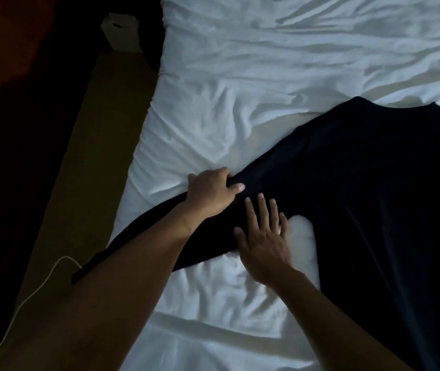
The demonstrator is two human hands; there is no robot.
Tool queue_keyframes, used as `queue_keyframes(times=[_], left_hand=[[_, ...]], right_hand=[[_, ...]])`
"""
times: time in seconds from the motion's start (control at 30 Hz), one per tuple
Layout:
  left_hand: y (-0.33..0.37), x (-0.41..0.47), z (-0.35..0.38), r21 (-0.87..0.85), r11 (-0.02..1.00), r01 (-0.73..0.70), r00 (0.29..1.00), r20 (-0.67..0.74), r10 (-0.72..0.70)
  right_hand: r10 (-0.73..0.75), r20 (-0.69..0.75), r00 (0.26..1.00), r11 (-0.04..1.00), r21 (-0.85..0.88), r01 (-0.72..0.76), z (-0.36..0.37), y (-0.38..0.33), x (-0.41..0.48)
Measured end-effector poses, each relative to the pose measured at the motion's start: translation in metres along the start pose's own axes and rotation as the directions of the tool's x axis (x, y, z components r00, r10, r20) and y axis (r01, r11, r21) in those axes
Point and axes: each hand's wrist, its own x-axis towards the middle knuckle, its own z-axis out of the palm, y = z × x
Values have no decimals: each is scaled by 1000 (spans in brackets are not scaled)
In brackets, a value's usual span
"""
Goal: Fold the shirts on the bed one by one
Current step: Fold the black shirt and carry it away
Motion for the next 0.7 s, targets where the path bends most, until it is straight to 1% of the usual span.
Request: queue_keyframes(times=[0.03, 0.1, 0.17, 0.23, 0.27, 0.3, 0.33, 0.37, 0.4, 0.43, 0.47, 0.5, 0.53, 0.6, 0.63, 0.7], left_hand=[[1, 6, 0, -8, 1000, 27, 1000, 3, -27], [1, 16, 0, -100, 989, 112, 993, -38, -116], [10, 13, 5, -101, 986, 134, 973, -177, -151], [34, -5, 17, -45, 995, 84, 915, -391, -95], [49, -18, 25, -29, 999, 28, 876, -481, -39], [64, -33, 35, -25, 999, -33, 844, -537, 14], [82, -48, 47, -49, 996, -75, 843, -536, 37], [102, -64, 58, -124, 991, -50, 893, -450, -11], [122, -78, 70, -197, 978, 60, 959, -261, -111], [140, -89, 84, -219, 954, 204, 976, -34, -216], [156, -98, 99, -208, 928, 308, 950, 119, -289], [167, -103, 114, -192, 915, 355, 929, 186, -321], [176, -105, 123, -203, 908, 366, 924, 191, -330], [179, -101, 135, -292, 870, 397, 918, 122, -378], [175, -98, 138, -360, 829, 428, 897, 62, -437], [164, -97, 144, -502, 730, 465, 831, -38, -555]], right_hand=[[-28, -27, 999, 1000, 12, 28, -11, 8, -2], [-41, -157, 987, 999, 7, 43, -30, 31, -7], [5, -296, 955, 1000, 22, 2, -43, 61, -11], [61, -348, 936, 998, 49, -47, -52, 94, -15], [87, -338, 937, 996, 61, -71, -57, 110, -19], [113, -317, 942, 993, 74, -94, -61, 126, -24], [133, -293, 947, 990, 85, -112, -64, 142, -31], [140, -263, 955, 989, 90, -120, -66, 158, -40], [135, -227, 964, 989, 85, -118, -67, 172, -50], [122, -189, 974, 991, 75, -109, -67, 186, -61], [106, -149, 983, 993, 64, -98, -67, 200, -73], [92, -104, 990, 995, 51, -87, -67, 212, -85], [79, -57, 995, 997, 33, -77, -67, 224, -96], [43, 18, 999, 999, -32, -43, -67, 246, -118], [25, 40, 999, 997, -71, -23, -66, 257, -129], [9, 76, 997, 992, -124, 0, -64, 276, -149]])
